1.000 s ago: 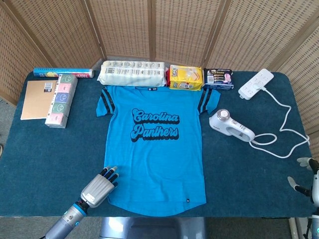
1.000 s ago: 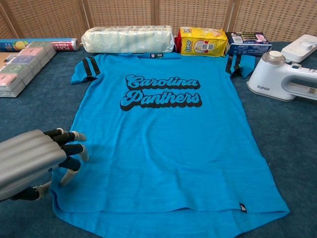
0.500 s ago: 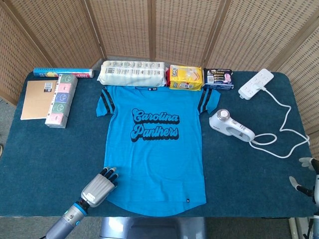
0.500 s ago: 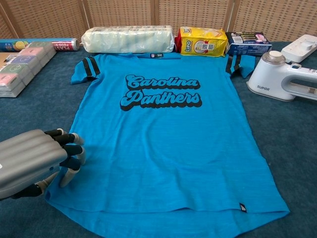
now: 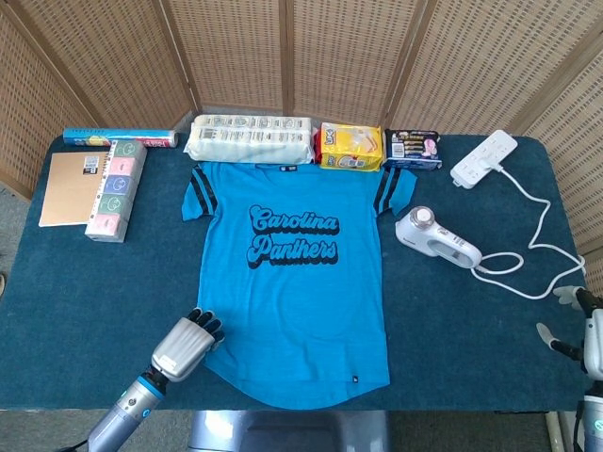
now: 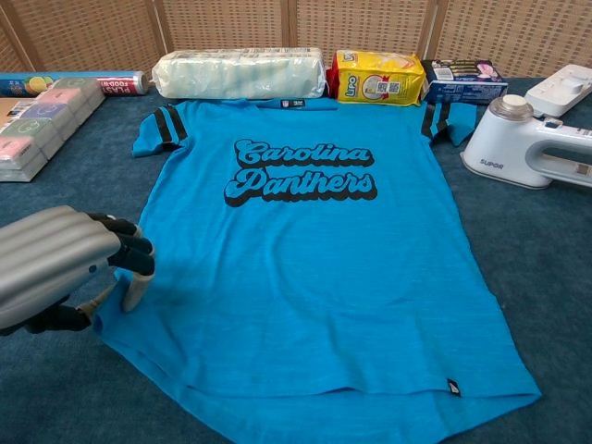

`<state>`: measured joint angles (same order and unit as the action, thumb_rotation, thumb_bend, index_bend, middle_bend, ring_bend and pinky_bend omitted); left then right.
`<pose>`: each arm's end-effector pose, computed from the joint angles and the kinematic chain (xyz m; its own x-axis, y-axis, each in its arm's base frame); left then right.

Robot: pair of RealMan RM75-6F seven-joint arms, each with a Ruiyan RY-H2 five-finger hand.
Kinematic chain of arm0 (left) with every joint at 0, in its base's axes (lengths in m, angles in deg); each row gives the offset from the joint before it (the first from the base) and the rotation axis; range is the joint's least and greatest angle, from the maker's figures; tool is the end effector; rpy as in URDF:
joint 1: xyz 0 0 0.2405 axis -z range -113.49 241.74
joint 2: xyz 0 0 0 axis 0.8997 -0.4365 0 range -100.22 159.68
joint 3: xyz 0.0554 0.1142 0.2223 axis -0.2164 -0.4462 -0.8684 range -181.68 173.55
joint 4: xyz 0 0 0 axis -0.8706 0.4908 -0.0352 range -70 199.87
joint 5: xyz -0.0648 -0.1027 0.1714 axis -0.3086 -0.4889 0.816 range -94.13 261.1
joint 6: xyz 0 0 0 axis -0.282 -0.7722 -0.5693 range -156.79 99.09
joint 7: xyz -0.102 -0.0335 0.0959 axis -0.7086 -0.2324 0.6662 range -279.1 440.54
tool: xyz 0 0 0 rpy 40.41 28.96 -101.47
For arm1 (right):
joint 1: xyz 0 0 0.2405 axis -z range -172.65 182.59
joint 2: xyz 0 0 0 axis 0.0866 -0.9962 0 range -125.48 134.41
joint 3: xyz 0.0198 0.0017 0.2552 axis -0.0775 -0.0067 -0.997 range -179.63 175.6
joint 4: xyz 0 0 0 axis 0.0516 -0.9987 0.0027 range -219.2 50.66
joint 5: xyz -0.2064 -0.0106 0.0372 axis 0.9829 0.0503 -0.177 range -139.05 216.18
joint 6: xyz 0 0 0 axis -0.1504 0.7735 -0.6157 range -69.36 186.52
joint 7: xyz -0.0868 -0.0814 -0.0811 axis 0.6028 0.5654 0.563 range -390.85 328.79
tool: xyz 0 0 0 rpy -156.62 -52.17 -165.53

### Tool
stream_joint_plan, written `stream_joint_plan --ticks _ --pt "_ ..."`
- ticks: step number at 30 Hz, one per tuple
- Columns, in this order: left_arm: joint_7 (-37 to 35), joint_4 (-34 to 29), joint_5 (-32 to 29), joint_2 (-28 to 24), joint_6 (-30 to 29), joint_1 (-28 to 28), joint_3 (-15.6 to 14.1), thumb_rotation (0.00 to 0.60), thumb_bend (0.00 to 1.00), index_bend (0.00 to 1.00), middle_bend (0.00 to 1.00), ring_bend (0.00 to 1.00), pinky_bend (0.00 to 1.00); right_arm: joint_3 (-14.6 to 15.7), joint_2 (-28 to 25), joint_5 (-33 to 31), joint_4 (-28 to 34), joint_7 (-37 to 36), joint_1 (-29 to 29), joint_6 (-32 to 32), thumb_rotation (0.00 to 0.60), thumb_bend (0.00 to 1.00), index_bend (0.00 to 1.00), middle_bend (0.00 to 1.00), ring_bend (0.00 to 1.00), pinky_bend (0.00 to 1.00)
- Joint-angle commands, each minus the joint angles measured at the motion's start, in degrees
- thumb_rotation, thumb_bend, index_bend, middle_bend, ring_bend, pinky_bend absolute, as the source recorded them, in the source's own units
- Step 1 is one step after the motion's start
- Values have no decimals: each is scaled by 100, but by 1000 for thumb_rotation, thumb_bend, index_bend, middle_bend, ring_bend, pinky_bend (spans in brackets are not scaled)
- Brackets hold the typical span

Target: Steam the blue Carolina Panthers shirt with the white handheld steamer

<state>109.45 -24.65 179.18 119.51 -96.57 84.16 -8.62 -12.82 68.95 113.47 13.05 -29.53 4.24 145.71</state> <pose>-0.1928 0.1886 -0.0330 0.6074 0.1471 0.7807 0.6942 -0.5761 -0.4315 -0.3193 -0.1818 0.1831 0.3187 0.1358 0.9381 -0.9321 0.2244 0.2842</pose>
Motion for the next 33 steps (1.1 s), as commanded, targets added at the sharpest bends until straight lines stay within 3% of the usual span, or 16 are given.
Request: stream_joint_plan --ticks 1,9,18,33 --pt "-113 49 -7 43 -69 -1 52 600 575 610 455 323 338 -64 -30 14 99 62 -124 -113 600 227 374 447 431 354" --pt "-206 12 -73 94 -34 33 49 600 571 610 455 323 338 -256 -78 -83 350 443 -715 -769 600 231 374 434 392 362" --pt "-192 -83 -82 78 -44 41 19 600 568 610 455 323 338 -467 136 -456 196 951 -1312 -1318 600 234 347 412 377 363" --pt "20 -269 -299 -7 99 80 23 600 562 610 455 322 338 -805 1159 -1752 -773 2111 -2359 -1867 600 237 262 381 374 367"
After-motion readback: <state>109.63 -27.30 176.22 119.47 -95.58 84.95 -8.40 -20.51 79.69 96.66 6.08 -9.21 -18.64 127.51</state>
